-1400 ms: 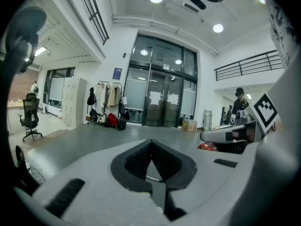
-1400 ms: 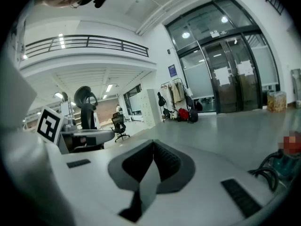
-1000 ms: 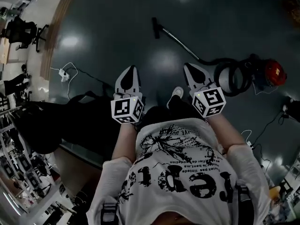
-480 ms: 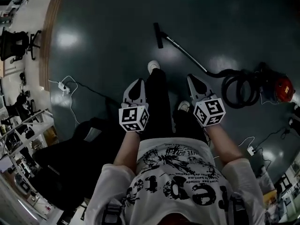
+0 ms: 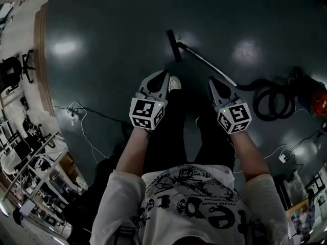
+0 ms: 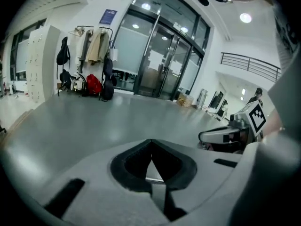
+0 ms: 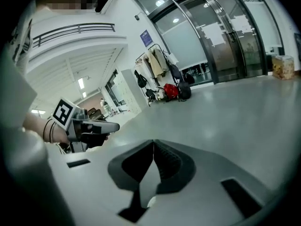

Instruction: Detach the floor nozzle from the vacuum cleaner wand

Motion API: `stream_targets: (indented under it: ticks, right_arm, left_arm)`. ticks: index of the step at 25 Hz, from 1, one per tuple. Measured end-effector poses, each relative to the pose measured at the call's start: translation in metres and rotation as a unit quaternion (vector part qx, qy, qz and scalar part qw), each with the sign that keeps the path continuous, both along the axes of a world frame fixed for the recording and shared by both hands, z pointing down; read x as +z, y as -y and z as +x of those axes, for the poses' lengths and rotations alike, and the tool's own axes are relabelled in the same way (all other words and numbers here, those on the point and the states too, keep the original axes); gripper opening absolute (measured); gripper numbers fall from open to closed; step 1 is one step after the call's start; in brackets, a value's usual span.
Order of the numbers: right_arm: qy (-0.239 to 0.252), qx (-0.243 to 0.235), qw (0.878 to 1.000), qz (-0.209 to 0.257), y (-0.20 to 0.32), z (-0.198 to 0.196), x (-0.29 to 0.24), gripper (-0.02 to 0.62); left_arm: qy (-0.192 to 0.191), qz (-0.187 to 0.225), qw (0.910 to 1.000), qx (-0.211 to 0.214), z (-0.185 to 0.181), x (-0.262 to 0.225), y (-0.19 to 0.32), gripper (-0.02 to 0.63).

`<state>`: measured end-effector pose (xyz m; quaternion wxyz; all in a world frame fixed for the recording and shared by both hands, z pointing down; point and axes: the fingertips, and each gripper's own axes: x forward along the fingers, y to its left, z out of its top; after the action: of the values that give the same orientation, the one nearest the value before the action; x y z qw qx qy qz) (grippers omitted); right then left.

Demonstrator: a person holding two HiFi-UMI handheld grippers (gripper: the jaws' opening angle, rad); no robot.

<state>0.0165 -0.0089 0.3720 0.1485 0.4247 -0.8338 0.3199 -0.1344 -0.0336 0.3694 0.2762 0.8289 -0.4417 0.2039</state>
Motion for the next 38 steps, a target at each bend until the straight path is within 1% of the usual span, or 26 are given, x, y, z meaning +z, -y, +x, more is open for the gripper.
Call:
stream_targets:
  ticks: [2, 5, 7, 9, 12, 14, 15, 16, 18, 19, 22, 24, 26, 28, 29, 30, 31, 32, 33, 35, 37, 38]
  right_arm:
    - [-0.016, -0.003, 1.0, 0.012, 0.017, -0.002, 0.046, 0.005]
    - [-0.026, -0.027, 0.999, 0.024, 0.032, -0.01, 0.131, 0.005]
    - [-0.027, -0.042, 0.999, 0.021, 0.038, -0.014, 0.194, 0.005]
    - [-0.036, -0.054, 0.998, 0.018, 0.043, -0.014, 0.257, 0.005]
    - [-0.076, -0.081, 0.994, 0.024, 0.053, -0.009, 0.35, 0.005]
    - [-0.123, -0.114, 0.985, 0.034, 0.052, -0.005, 0.411, 0.009]
    - [-0.146, -0.137, 0.979, 0.036, 0.05, -0.005, 0.44, 0.031]
    - [-0.165, -0.163, 0.972, 0.035, 0.048, -0.006, 0.467, 0.084]
    - [-0.197, -0.21, 0.957, 0.02, 0.04, -0.006, 0.513, 0.134]
    - [-0.209, -0.226, 0.952, 0.008, 0.036, -0.005, 0.531, 0.162]
    - [-0.24, -0.24, 0.94, -0.031, 0.028, 0.003, 0.574, 0.204]
    - [-0.262, -0.248, 0.931, -0.058, 0.026, 0.008, 0.595, 0.234]
    - [-0.275, -0.267, 0.921, -0.076, 0.027, 0.004, 0.61, 0.238]
    - [-0.284, -0.292, 0.909, -0.083, 0.029, -0.005, 0.624, 0.238]
    - [-0.286, -0.303, 0.905, -0.085, 0.03, -0.009, 0.63, 0.236]
    - [-0.287, -0.313, 0.901, -0.087, 0.031, -0.012, 0.635, 0.236]
    - [-0.286, -0.322, 0.898, -0.088, 0.031, -0.013, 0.637, 0.236]
    - [-0.285, -0.329, 0.896, -0.086, 0.031, -0.012, 0.637, 0.236]
    - [-0.28, -0.333, 0.897, -0.077, 0.031, -0.01, 0.636, 0.236]
    - [-0.266, -0.33, 0.905, -0.047, 0.031, -0.007, 0.634, 0.236]
    - [-0.252, -0.323, 0.912, -0.029, 0.03, -0.004, 0.633, 0.233]
    - [-0.246, -0.32, 0.914, -0.031, 0.031, -0.004, 0.633, 0.198]
  left_arm:
    - [0.028, 0.003, 0.9996, 0.002, -0.011, 0.051, 0.024, 0.005]
    - [0.062, 0.016, 0.9979, 0.007, -0.02, 0.14, 0.054, 0.005]
    - [0.064, 0.015, 0.9978, 0.004, -0.022, 0.202, 0.066, 0.005]
    - [0.058, 0.012, 0.9982, 0.011, -0.019, 0.261, 0.074, 0.005]
    - [0.058, 0.014, 0.9975, 0.039, -0.014, 0.344, 0.084, 0.005]
    - [0.057, 0.008, 0.9972, 0.048, -0.013, 0.396, 0.085, 0.005]
    - [0.057, 0.003, 0.9972, 0.048, -0.013, 0.42, 0.084, 0.005]
    - [0.057, -0.001, 0.9973, 0.045, -0.013, 0.442, 0.083, 0.005]
    - [0.058, -0.016, 0.9977, 0.032, -0.016, 0.481, 0.077, 0.009]
    - [0.053, -0.029, 0.9979, 0.023, -0.017, 0.498, 0.071, 0.026]
    - [0.024, -0.086, 0.996, -0.007, -0.016, 0.543, 0.052, 0.085]
    - [0.011, -0.115, 0.9931, -0.021, -0.015, 0.563, 0.041, 0.109]
    - [0.012, -0.128, 0.9915, -0.021, -0.014, 0.575, 0.035, 0.126]
    - [0.015, -0.137, 0.9903, -0.014, -0.011, 0.584, 0.03, 0.155]
    - [0.017, -0.144, 0.9894, -0.011, -0.008, 0.59, 0.027, 0.182]
    - [0.018, -0.151, 0.9883, -0.011, -0.005, 0.596, 0.026, 0.226]
    - [0.019, -0.158, 0.9873, -0.011, -0.002, 0.602, 0.025, 0.303]
    - [0.019, -0.164, 0.9862, -0.012, 0.001, 0.607, 0.025, 0.383]
    - [0.018, -0.171, 0.9851, -0.012, 0.005, 0.612, 0.025, 0.427]
    - [0.011, -0.186, 0.9825, -0.008, 0.016, 0.62, 0.025, 0.464]
    - [0.005, -0.198, 0.9801, -0.007, 0.023, 0.628, 0.026, 0.476]
    - [0.006, -0.202, 0.9794, -0.007, 0.024, 0.631, 0.026, 0.476]
